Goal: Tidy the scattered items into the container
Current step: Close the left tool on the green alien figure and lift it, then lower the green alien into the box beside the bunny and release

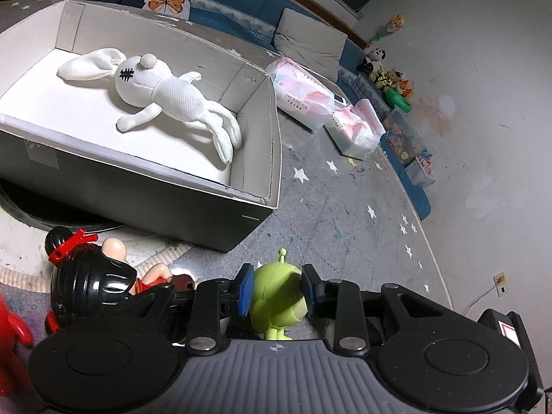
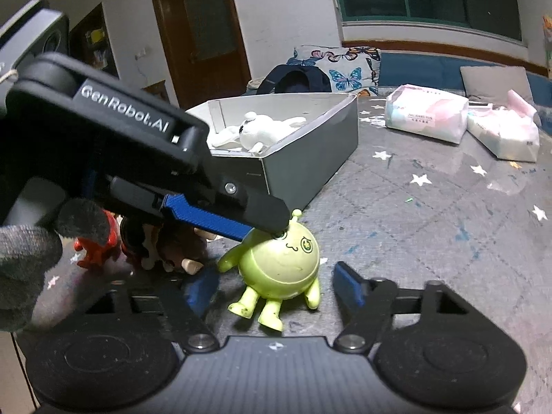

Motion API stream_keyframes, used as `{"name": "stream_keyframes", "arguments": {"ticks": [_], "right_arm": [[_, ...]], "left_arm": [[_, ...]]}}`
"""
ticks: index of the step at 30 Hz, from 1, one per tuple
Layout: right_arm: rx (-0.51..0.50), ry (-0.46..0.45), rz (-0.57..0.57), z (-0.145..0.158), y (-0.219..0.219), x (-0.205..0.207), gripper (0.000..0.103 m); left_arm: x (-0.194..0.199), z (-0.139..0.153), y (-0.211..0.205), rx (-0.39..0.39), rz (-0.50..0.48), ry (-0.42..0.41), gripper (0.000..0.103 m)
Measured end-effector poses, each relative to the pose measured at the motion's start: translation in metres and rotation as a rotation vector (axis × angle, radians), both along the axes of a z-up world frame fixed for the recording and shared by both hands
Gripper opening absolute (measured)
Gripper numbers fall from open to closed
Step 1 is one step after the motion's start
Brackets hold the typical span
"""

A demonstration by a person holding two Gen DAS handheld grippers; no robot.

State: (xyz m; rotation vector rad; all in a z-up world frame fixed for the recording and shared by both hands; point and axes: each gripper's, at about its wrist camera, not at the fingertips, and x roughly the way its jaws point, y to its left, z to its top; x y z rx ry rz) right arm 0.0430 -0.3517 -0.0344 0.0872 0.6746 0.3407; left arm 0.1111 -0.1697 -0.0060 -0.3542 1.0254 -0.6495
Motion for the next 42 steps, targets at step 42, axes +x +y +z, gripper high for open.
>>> {"name": "stream_keyframes", "arguments": {"ticks": [42], "right_arm": [[-0.188,-0.072,0.152,0.077,0.077,0.117,0.060]], "left_arm": [[0.090,0.041,0.073,-0.230,0.223,-0.048,0.032]]}}
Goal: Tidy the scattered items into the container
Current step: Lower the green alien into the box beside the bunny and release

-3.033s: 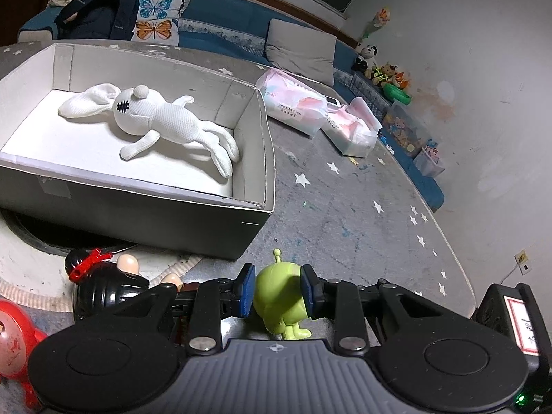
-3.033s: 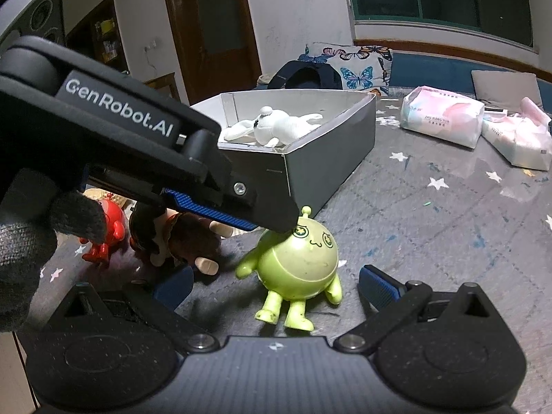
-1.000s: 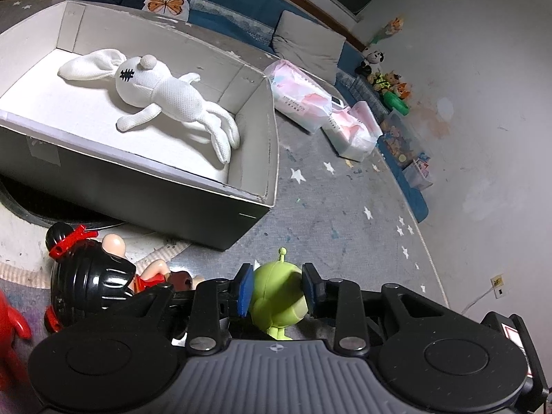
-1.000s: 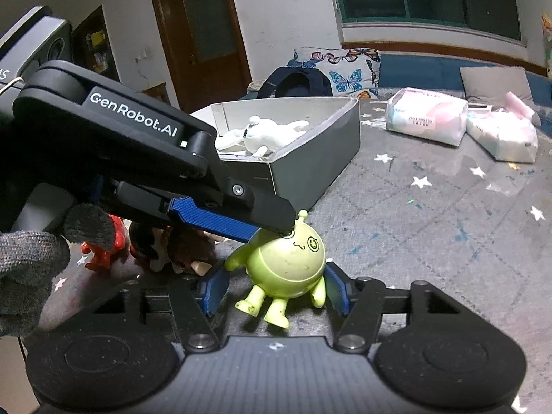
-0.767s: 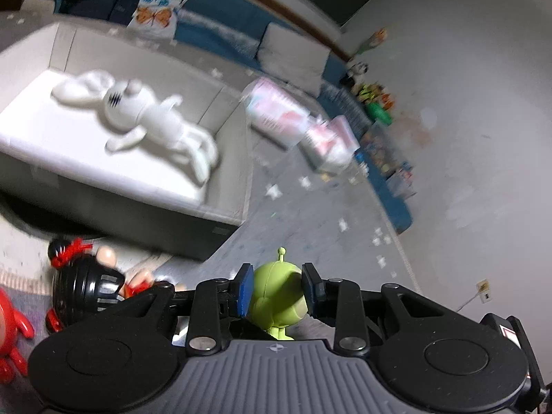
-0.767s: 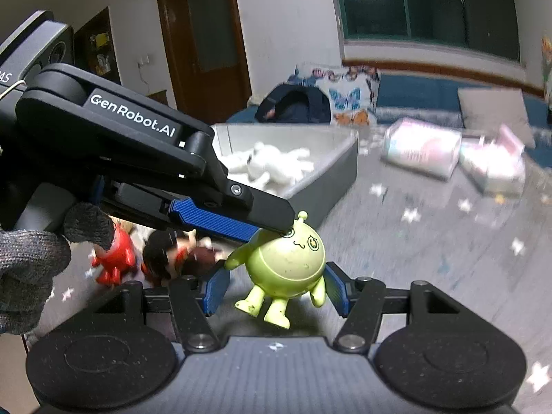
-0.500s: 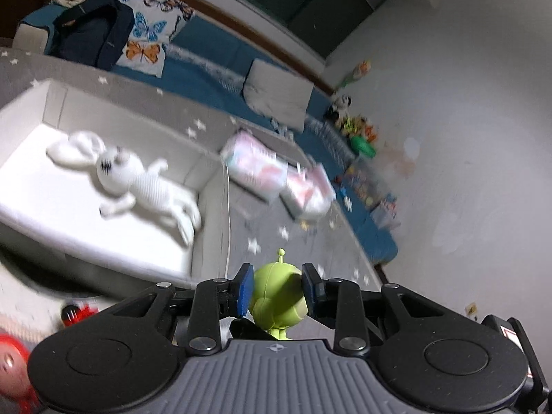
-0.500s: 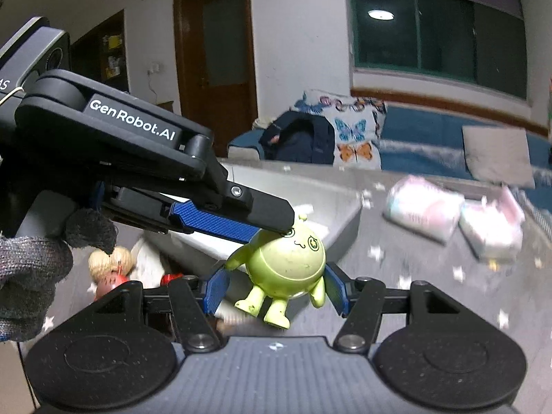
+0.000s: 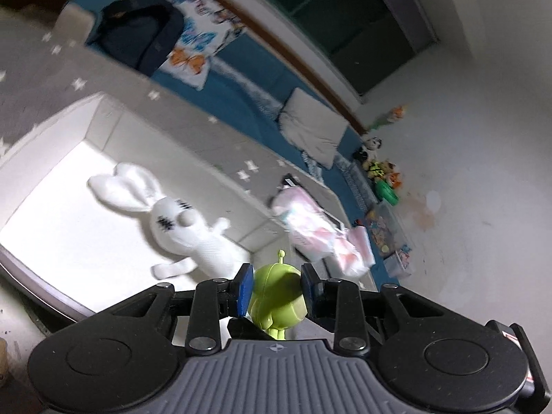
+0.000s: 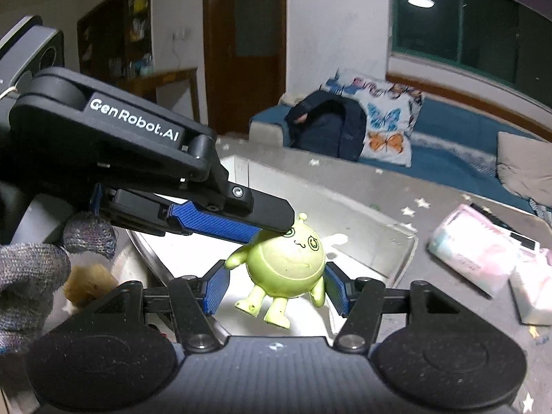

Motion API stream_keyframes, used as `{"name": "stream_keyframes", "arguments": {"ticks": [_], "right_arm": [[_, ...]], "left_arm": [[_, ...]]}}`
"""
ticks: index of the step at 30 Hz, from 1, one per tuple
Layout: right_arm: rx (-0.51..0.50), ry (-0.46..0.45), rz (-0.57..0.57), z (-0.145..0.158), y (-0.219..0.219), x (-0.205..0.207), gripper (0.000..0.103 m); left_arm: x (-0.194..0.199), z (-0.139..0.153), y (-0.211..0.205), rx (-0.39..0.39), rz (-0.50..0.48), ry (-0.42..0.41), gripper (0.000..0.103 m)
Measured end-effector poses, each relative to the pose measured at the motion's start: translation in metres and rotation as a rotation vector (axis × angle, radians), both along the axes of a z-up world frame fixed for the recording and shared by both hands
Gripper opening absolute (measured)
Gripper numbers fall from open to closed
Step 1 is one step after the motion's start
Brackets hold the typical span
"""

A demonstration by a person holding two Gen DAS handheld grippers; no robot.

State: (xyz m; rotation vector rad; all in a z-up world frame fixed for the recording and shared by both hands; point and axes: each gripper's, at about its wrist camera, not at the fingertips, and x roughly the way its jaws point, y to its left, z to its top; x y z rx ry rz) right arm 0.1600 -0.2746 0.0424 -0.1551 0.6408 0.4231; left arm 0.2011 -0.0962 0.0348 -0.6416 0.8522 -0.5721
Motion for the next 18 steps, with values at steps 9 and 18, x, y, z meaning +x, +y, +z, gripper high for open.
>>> {"name": "stream_keyframes", "arguments": {"ticks": [9,18], "right_arm": [[-0.086,0.103,0.040,-0.028,0.015,0.031,0.060],[-0.116,0.170,0.051,-0.040,0.016,0.046,0.061]], "left_arm": [[0.024,-0.029,0.003,0.013,0.007,0.083,0.032],[0.033,-0.043,-0.001,0.032,0.007,0.117,0.032]]}}
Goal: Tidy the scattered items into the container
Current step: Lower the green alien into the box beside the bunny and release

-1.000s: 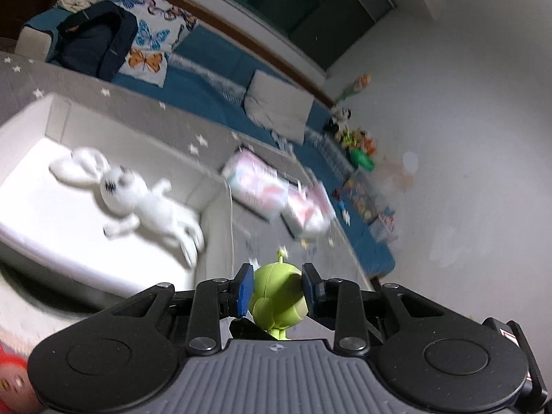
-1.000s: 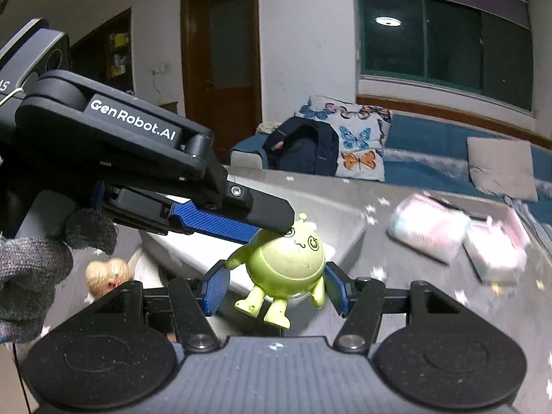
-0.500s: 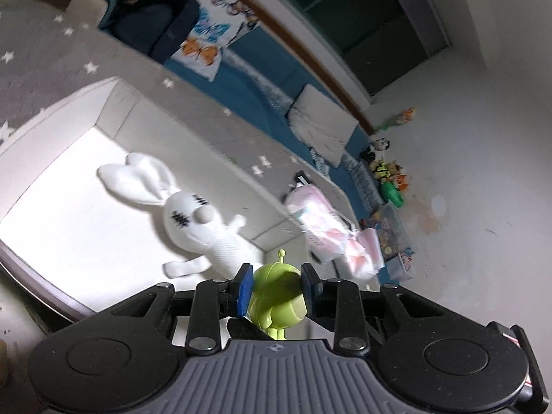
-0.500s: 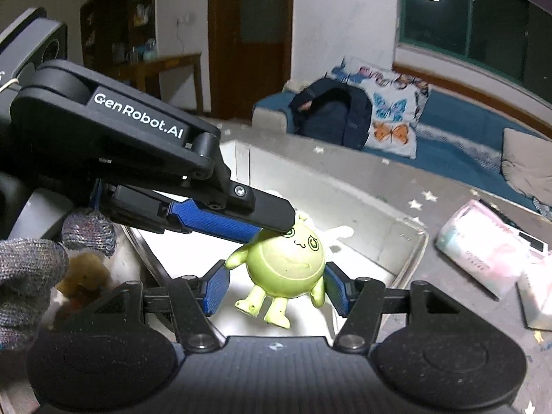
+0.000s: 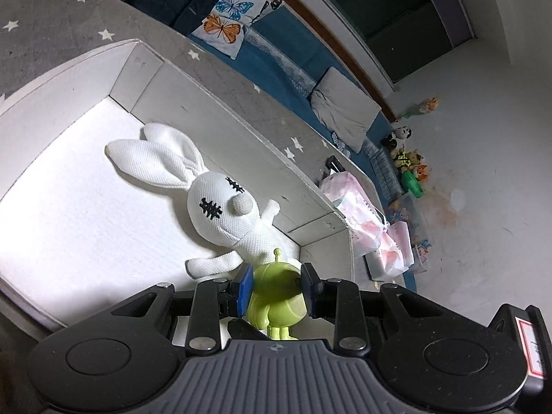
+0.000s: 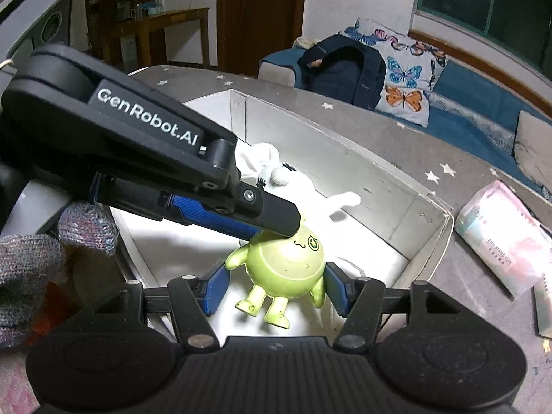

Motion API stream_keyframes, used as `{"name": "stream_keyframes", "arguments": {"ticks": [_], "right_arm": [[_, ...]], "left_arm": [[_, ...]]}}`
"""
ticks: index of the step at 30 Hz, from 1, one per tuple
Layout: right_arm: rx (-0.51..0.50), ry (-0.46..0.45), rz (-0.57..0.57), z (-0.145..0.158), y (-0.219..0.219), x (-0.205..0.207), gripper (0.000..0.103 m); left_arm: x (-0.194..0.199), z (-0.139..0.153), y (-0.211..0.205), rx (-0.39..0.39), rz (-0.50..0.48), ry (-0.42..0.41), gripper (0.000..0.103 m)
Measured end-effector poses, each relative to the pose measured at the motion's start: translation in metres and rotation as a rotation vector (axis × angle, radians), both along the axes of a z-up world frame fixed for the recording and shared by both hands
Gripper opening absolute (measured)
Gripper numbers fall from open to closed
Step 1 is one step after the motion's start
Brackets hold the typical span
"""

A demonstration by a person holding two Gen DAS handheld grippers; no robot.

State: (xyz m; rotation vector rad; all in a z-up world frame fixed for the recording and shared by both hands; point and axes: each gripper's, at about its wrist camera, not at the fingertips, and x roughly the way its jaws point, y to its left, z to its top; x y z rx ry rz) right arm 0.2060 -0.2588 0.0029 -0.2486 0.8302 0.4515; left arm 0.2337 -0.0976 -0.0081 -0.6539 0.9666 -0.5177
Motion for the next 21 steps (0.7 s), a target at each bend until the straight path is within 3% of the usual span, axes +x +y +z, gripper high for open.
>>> {"name": "stream_keyframes", "arguments": {"ticks": [7,21], "right_arm": [[0.009,0.035,0.002,-0.0016,-0.0032,0.0077,0.061],[0.014,0.016,-0.005,0.0007,-0.0037,0.0003,0.061]], "left_arm": [[0.0024,-0.0023,-0.0015,0.002,0.003,0.015,0.032],[0.0015,-0.0023,-0.0059,0.031,-0.002,0.009,0.032]]}}
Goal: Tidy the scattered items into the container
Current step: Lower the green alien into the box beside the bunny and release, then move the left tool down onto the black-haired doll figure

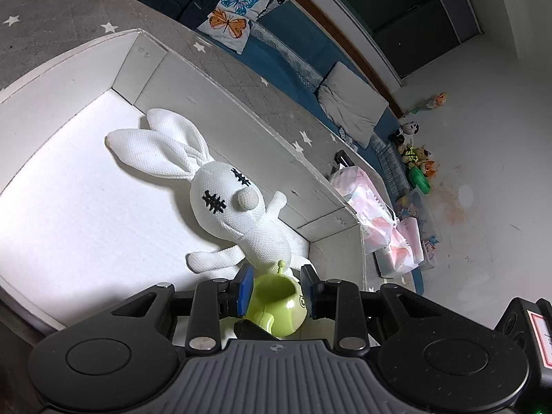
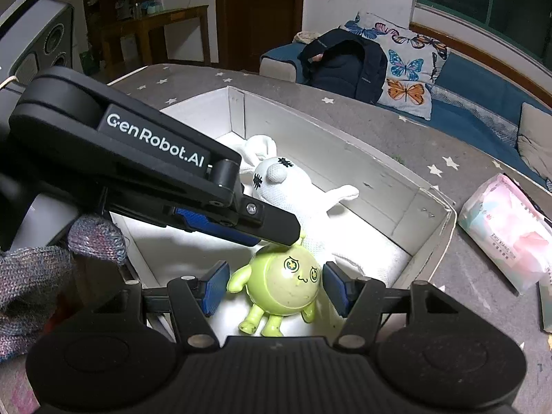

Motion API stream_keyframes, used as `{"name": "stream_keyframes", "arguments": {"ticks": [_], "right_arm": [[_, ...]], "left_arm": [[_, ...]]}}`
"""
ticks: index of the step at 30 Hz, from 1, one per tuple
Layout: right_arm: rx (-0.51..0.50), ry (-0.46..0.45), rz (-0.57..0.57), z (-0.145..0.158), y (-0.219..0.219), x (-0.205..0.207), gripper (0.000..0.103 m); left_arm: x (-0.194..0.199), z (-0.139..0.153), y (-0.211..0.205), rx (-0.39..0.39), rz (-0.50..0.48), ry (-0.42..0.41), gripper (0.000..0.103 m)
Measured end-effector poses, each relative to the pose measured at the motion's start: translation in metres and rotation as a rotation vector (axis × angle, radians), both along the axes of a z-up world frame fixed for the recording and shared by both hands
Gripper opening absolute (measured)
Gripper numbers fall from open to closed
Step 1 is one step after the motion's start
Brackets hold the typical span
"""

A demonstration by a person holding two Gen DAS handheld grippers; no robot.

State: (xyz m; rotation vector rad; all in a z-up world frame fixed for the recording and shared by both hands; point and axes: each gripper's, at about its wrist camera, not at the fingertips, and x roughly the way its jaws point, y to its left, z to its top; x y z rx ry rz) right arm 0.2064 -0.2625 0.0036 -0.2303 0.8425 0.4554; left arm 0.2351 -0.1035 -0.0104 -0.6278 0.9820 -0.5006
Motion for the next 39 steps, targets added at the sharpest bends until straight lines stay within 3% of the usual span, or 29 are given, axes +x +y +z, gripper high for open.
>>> {"name": "stream_keyframes", "arguments": {"ticks": [13,22,25,33,39], "right_arm": [[0.093,-0.096,-0.032,0.030,-0.016,-0.041,0.061],[0.144,-0.183,-0.019,0.045,-0.022,-0.095,0.063],[0.148,-0.196,-0.006,0.044,-0.020,-0.112,0.071],[0.159,-0.188,0.008,0.024,-0.015,-0.152,0.073],[0.162,-0.152,0.008,0.009,-0.007,-0.160,0.076]], "left_arm": [[-0.027,0.030,0.002,0.035,0.000,-0.111,0.032],[-0.069,0.046,0.011,0.058,-0.003,-0.192,0.032],[-0.084,0.048,0.015,0.064,-0.002,-0.208,0.032],[-0.124,0.047,0.026,0.088,0.014,-0.244,0.032],[-0.143,0.038,0.036,0.113,0.027,-0.240,0.033]]}}
